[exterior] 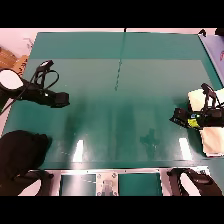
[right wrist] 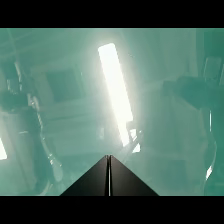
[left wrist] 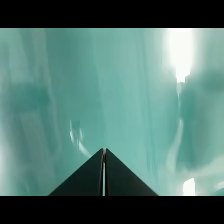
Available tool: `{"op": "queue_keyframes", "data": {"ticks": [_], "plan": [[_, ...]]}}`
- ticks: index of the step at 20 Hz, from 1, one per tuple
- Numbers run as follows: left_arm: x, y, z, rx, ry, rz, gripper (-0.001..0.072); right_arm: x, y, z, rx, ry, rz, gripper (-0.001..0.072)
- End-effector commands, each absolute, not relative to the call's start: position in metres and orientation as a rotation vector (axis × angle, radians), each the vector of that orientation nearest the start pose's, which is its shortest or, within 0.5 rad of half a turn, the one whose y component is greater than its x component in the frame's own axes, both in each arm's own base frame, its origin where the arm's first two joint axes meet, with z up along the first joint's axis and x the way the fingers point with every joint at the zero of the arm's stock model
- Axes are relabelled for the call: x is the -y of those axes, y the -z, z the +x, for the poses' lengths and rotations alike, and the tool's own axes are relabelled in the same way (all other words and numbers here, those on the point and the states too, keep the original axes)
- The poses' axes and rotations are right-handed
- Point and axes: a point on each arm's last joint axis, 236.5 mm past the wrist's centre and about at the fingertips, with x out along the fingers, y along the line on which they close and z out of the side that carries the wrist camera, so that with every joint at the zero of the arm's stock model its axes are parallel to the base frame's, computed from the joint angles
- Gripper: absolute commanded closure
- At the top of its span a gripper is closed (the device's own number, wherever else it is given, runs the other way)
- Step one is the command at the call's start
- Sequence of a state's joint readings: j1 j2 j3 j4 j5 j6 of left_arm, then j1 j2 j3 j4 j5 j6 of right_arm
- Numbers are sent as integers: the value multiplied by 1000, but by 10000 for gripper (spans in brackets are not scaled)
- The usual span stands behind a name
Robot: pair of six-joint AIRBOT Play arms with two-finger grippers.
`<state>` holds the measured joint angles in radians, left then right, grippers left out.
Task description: Fold the shirts.
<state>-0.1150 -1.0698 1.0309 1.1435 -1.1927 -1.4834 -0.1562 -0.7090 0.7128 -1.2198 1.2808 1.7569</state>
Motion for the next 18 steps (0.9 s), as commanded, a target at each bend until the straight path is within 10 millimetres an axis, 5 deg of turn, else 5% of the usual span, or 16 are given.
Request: {"op": "queue_keyframes", "data": {"ticks": [1, 4, 5, 6, 9, 11, 16, 18], "plan": [[120, -56, 343, -1146, 360, -208, 685, -38, -29, 248, -1229, 28, 546, 696], [93, -44, 338, -1188, 279, -102, 682, -36, -30, 252, -1210, 32, 542, 695], [80, -39, 332, -1226, 234, -63, 455, -34, -31, 257, -1190, 34, 544, 695], [62, -32, 323, -1280, 150, -41, -13, -34, -31, 259, -1183, 36, 544, 695], [0, -22, 266, -1529, -135, 61, -9, -32, -29, 258, -1191, 42, 538, 693], [-19, -26, 237, -1644, -224, 111, -9, -32, -28, 259, -1192, 35, 527, 595], [-26, -28, 225, -1687, -271, 119, -10, -32, -28, 258, -1191, 8, 488, 538], [-30, -19, 199, -1779, -293, 137, -10, -32, -28, 258, -1191, 8, 488, 371]]}}
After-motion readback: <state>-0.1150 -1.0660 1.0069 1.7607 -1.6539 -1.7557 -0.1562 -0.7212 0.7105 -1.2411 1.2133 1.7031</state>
